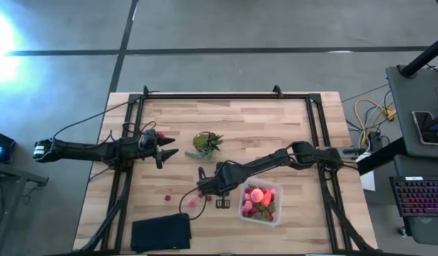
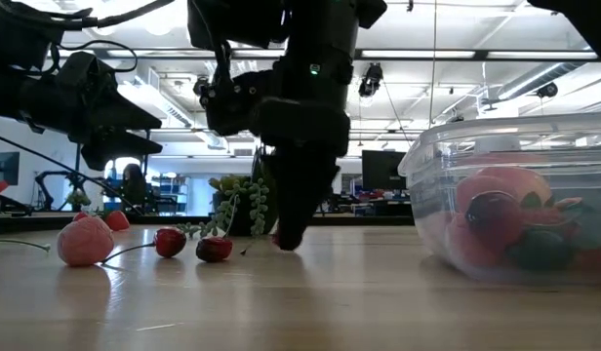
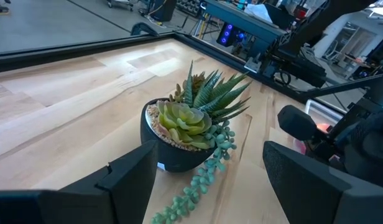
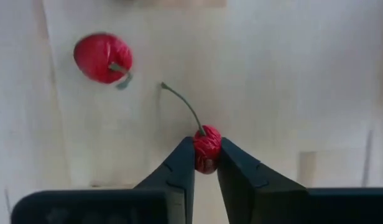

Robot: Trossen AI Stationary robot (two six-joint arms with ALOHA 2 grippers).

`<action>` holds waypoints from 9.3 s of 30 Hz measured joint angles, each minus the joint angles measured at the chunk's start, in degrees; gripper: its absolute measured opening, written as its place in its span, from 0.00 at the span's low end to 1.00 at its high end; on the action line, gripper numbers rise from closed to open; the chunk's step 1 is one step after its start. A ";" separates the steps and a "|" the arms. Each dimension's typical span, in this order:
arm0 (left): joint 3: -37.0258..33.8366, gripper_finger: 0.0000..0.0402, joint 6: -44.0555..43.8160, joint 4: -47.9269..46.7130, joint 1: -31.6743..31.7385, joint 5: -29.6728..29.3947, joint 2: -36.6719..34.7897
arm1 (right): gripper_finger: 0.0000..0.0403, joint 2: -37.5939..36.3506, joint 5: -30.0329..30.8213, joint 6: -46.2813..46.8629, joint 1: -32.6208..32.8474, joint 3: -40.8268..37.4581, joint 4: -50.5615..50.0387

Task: Pick and placing Produce into tupperware
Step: Put the cherry into the bin, then put the left strawberry into the bin

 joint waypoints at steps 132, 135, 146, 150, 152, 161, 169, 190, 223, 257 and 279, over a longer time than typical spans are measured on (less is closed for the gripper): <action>0.68 0.69 -7.57 12.80 0.02 -1.33 8.48 | 0.49 -110.38 2.76 17.14 -7.69 -87.16 52.90; 0.73 0.69 -7.56 14.04 0.02 -1.33 9.02 | 0.49 -113.41 5.33 16.03 -7.69 -90.52 52.68; 0.79 0.69 -7.57 18.43 0.01 -1.33 10.12 | 0.49 -121.73 10.73 13.98 -7.71 -101.20 53.13; 0.79 0.69 -7.55 19.98 0.02 -1.33 10.05 | 0.49 -123.91 10.89 11.91 -7.71 -103.34 53.08; 0.81 0.69 -7.56 21.17 0.02 -1.34 10.03 | 0.49 -124.73 10.88 11.65 -7.71 -104.59 52.87; 0.85 0.69 -7.55 24.17 0.01 -1.32 10.00 | 0.49 -126.67 10.11 10.20 -7.78 -108.20 54.13; 0.85 0.69 -7.57 41.68 0.00 -1.33 10.39 | 0.49 -124.85 10.73 8.31 -7.87 -108.20 54.12; 49.46 0.69 9.69 -65.14 10.67 2.61 24.95 | 0.49 -123.56 11.32 7.72 -7.87 -108.17 54.15; 55.59 0.69 13.63 -89.16 19.47 2.00 50.14 | 0.49 -123.49 11.30 7.87 -7.87 -108.17 54.14; 33.75 0.69 53.69 -67.93 37.57 -1.90 27.78 | 0.49 -123.49 11.30 7.87 -7.85 -108.17 54.14; 31.12 0.69 56.10 -54.22 37.97 3.56 40.08 | 0.49 -123.51 11.30 7.88 -7.85 -108.17 54.14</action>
